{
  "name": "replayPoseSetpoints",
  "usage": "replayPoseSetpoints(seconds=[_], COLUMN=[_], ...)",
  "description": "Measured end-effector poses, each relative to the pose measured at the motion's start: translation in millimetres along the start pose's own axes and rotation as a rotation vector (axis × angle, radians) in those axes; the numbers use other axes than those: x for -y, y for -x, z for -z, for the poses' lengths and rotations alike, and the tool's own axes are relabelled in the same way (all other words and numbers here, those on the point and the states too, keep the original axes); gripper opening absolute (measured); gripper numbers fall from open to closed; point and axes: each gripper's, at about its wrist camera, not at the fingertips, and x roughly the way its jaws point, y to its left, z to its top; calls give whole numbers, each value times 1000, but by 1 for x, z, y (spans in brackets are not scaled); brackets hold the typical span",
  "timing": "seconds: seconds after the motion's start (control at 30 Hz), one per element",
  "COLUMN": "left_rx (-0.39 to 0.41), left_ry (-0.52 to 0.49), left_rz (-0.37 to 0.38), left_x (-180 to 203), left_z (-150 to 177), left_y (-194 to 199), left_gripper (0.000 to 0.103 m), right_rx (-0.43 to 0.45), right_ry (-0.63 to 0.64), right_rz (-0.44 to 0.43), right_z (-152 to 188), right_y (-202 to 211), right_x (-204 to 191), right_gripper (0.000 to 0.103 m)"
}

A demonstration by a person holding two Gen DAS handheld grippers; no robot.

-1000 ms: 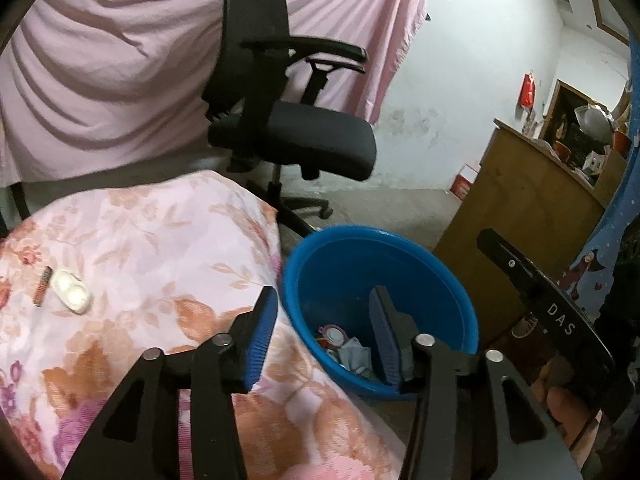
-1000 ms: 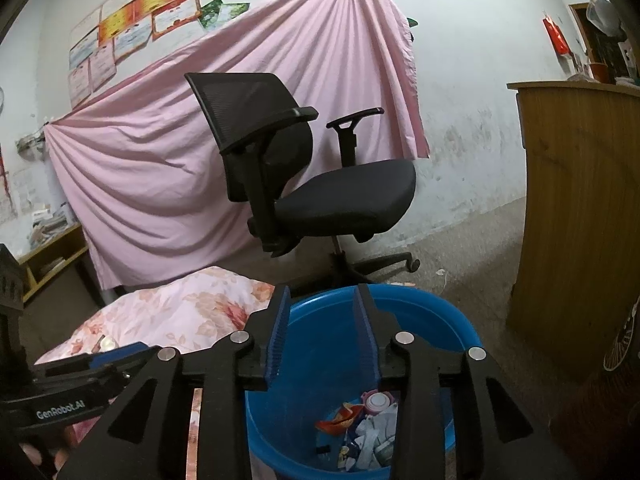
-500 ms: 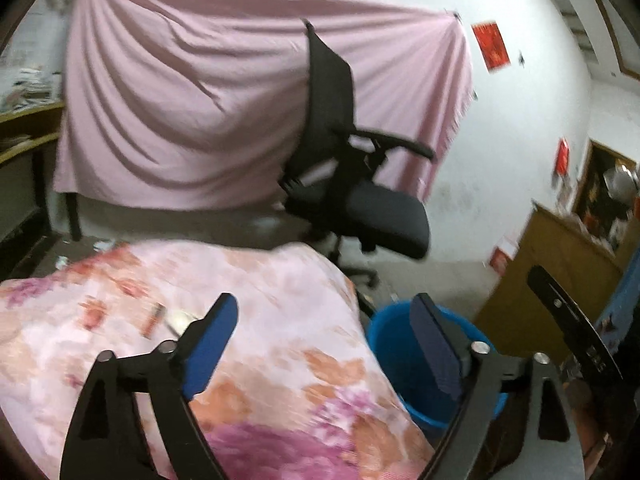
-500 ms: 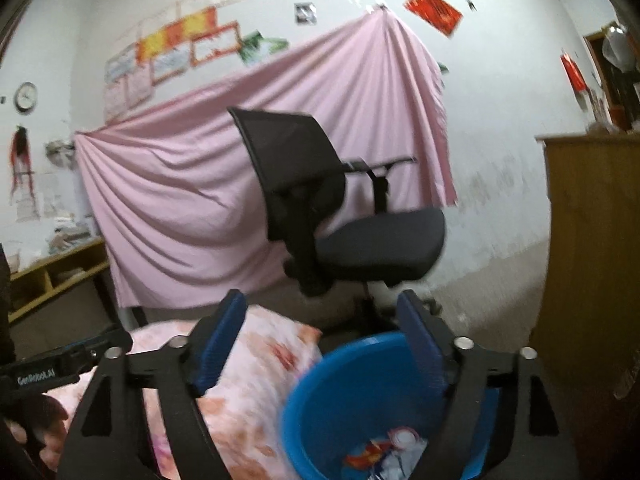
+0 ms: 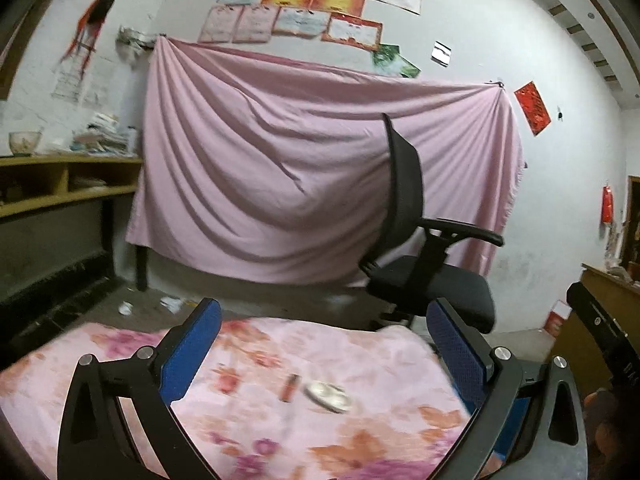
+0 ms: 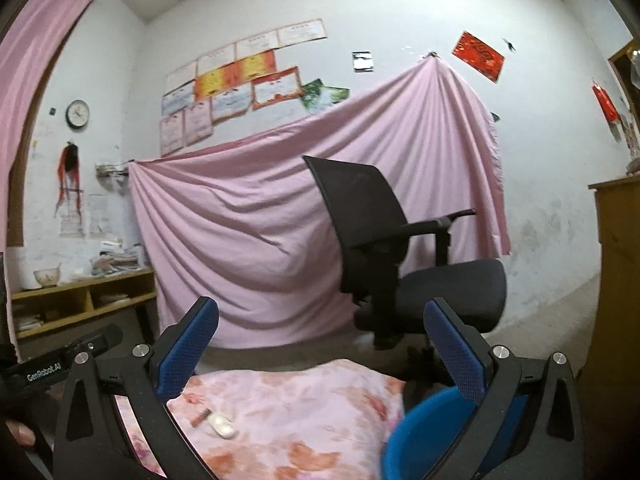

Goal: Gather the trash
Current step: 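Move both tools back over the bed toward the white case and battery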

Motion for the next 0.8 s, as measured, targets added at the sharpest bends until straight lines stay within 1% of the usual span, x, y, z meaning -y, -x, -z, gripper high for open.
replayPoseSetpoints(seconds=[0.13,0.27,0.5,0.63,0.7,0.8], left_rx=[32,55,65,34,2,-42], left_ry=[-18,-19,-20,-33,-44,-69], left_rz=[-43,-69,-102,-118,-97,-86], left_x=[-21,-39,-66,-78,-83,-87], left_z=[2,6,12,18,19,22], left_y=[5,7,4,-5,-12,-21], left_gripper=[101,101,101,101,101,101], right_rx=[-3,-23,-65,-111,-148,-236], right_ry=[7,22,110,186,220,243], right_rz=[-25,-52,-93,-98,-106,-102], right_z=[6,15,32,43,50,61], right_y=[-10,-22,-39,-52,-61,-77], right_x=[-22,-45,-80,-93,-97,-100], right_gripper=[103,103,103,103,103,103])
